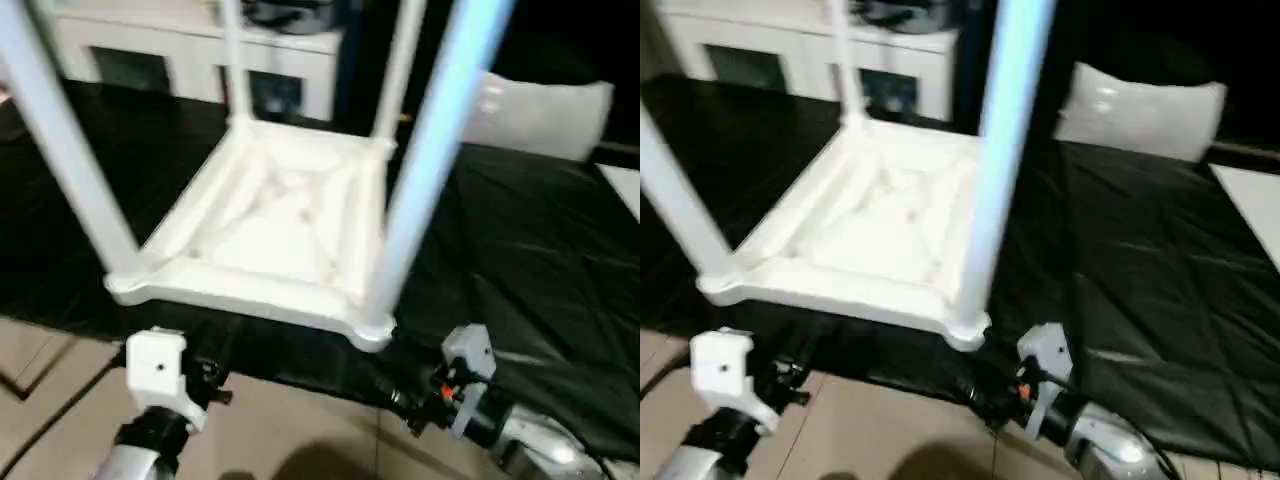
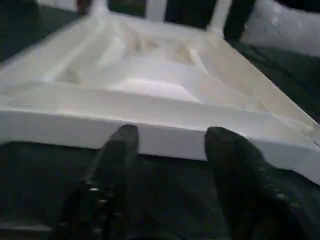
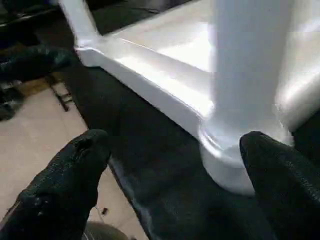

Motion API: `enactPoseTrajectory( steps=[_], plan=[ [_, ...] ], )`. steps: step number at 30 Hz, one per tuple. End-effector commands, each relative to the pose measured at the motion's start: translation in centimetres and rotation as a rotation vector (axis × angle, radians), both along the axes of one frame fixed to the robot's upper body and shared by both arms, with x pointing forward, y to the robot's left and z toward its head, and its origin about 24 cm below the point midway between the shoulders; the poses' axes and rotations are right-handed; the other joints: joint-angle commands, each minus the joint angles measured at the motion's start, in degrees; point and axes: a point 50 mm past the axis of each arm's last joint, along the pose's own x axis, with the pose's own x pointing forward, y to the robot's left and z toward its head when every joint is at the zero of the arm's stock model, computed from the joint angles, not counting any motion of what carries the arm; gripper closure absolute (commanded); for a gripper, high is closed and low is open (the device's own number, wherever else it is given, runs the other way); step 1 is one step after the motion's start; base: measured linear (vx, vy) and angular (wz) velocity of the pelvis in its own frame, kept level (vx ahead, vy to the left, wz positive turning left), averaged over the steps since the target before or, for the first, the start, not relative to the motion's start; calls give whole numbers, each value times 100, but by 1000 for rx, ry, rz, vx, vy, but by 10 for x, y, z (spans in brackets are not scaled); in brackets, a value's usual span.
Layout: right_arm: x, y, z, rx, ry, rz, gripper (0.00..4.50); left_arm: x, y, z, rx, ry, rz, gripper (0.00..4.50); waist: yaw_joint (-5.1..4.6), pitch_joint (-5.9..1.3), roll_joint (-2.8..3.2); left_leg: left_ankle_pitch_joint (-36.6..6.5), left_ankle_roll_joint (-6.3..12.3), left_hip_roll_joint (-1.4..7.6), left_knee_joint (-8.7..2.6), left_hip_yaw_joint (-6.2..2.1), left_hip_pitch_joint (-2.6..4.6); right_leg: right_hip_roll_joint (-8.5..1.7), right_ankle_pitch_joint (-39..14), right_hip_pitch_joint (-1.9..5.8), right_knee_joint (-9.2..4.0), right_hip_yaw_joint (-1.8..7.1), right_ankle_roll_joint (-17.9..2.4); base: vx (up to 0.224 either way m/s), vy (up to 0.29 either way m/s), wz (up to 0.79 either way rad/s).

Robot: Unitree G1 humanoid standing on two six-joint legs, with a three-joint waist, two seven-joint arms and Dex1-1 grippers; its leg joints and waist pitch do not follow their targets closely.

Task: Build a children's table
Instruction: Rotate leg to tighten, then flip table

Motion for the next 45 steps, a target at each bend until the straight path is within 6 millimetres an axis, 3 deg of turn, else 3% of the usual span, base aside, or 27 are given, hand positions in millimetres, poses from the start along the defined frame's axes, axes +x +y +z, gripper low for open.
enactPoseTrajectory(
  steps=[1,2,3,4,5,6,7,8,9,11,12,14,16,17,20,22,23,26,29,34,37,38,42,43,45],
  plan=[
    [-2,-5,2,20,4,-2,0,-1,3,0,28,0,1,195,-114,-48,-6,8,736,543,-427,-79,25,-660,181,146,-794,335,-166,43,67,5],
    [-3,-5,5,34,0,12,0,-2,6,-1,44,-2,16,183,-154,-138,128,-689,802,948,-498,-274,281,-675,235,70,-566,332,-287,21,89,6],
    [-4,-4,6,42,-4,23,0,-1,7,-1,52,-1,25,167,-251,-148,92,-1132,802,983,-596,-303,226,-797,563,152,-533,341,-462,14,76,3],
    [-4,-3,7,46,-6,29,0,-1,8,-1,58,-1,30,167,-234,-132,121,-1229,766,917,-584,-270,209,-829,711,146,-558,354,-530,14,76,3],
    [-5,0,9,93,9,55,0,-1,12,-1,65,-5,59,158,-286,-97,75,-1384,655,769,-581,-167,144,-911,841,187,-658,385,-614,22,72,-2],
    [-5,2,11,122,16,76,0,-1,15,0,74,-10,83,158,-320,-18,23,-1715,467,657,-593,-91,98,-970,369,218,-780,401,-602,-17,65,-1],
    [-6,3,13,123,5,96,0,-1,18,1,85,-15,103,158,-327,-19,13,-1839,343,635,-586,-68,118,-970,-10,221,-827,405,-570,-17,65,-1],
    [-7,7,15,136,-1,129,0,-2,21,3,93,-19,126,141,-384,14,-43,-1962,162,611,-584,-26,105,-970,-701,208,-893,408,-503,-55,58,-7],
    [-8,8,16,138,-5,144,0,-3,23,3,97,-20,135,125,-413,29,-42,-2066,10,580,-596,2,76,-946,-1415,208,-948,379,-389,-50,53,-15],
    [-11,12,20,161,-6,190,0,-8,28,4,113,-17,172,119,-439,59,-52,-2296,-127,597,-608,-1,109,-962,-1978,142,-1006,380,-294,-25,26,-7],
    [-12,14,21,176,-4,199,0,-10,30,3,117,-12,191,119,-464,82,-64,-2526,-209,607,-604,-9,172,-982,-2187,91,-1053,398,-277,0,0,0],
    [-12,15,23,193,-3,200,0,-13,34,3,130,-7,214,80,-481,85,-66,-2620,-267,610,-630,-19,170,-974,-2171,88,-1047,405,-252,0,0,0],
    [-3,18,25,196,-45,145,0,-16,39,4,140,-8,255,74,-488,93,-74,-2617,-291,625,-623,-16,199,-978,-1962,35,-1032,428,-310,0,0,0],
    [4,19,26,194,-68,110,0,-16,40,5,146,-14,262,66,-500,92,-97,-2570,-304,624,-637,-20,173,-980,-1852,57,-1016,423,-317,0,0,0],
    [20,22,26,178,-99,52,0,-7,35,10,133,-55,164,29,-483,95,-99,-2421,-311,608,-619,5,211,-978,-1752,11,-1003,450,-329,0,0,0],
    [29,22,27,164,-112,6,0,-4,38,9,149,-47,146,21,-455,85,-97,-2228,-277,624,-615,32,210,-971,-1476,26,-980,463,-338,0,0,0],
    [33,21,26,153,-119,-21,0,-3,42,9,160,-42,154,10,-457,107,-103,-2035,-260,616,-640,35,174,-944,-1148,32,-935,450,-369,0,0,0],
    [42,18,28,137,-142,-75,0,-1,53,10,197,-33,195,4,-470,41,-106,-1471,-98,612,-622,56,144,-915,-113,118,-823,422,-417,0,0,0],
    [52,6,30,109,-184,-184,0,2,69,12,238,-30,285,4,-476,16,-120,-1071,64,619,-579,97,165,-914,508,128,-764,412,-438,0,0,0],
    [59,-3,31,90,-203,-255,0,16,69,17,204,-53,276,4,-446,6,-105,-1005,61,640,-567,116,195,-903,609,113,-743,411,-466,0,0,0],
    [54,5,29,80,-196,-188,0,28,62,15,198,-56,192,4,-432,-11,-108,-862,120,643,-553,128,192,-908,852,122,-724,411,-437,0,0,0],
    [51,9,28,81,-180,-158,0,32,59,13,189,-53,156,4,-442,-15,-147,-835,150,639,-552,132,178,-912,865,138,-727,413,-415,0,0,0],
    [43,22,21,79,-145,-85,0,46,65,9,188,-35,119,4,-453,-24,-138,-878,140,639,-560,134,185,-927,660,135,-740,411,-417,0,0,0],
    [43,22,21,77,-147,-79,0,47,66,9,190,-35,123,4,-448,-31,-112,-901,123,640,-556,129,193,-930,637,132,-737,408,-429,0,0,0],
    [41,26,20,69,-151,-53,0,52,71,10,189,-37,155,30,-460,-25,-122,-1012,86,657,-570,130,187,-934,542,131,-742,409,-507,0,0,0]
  ],
)
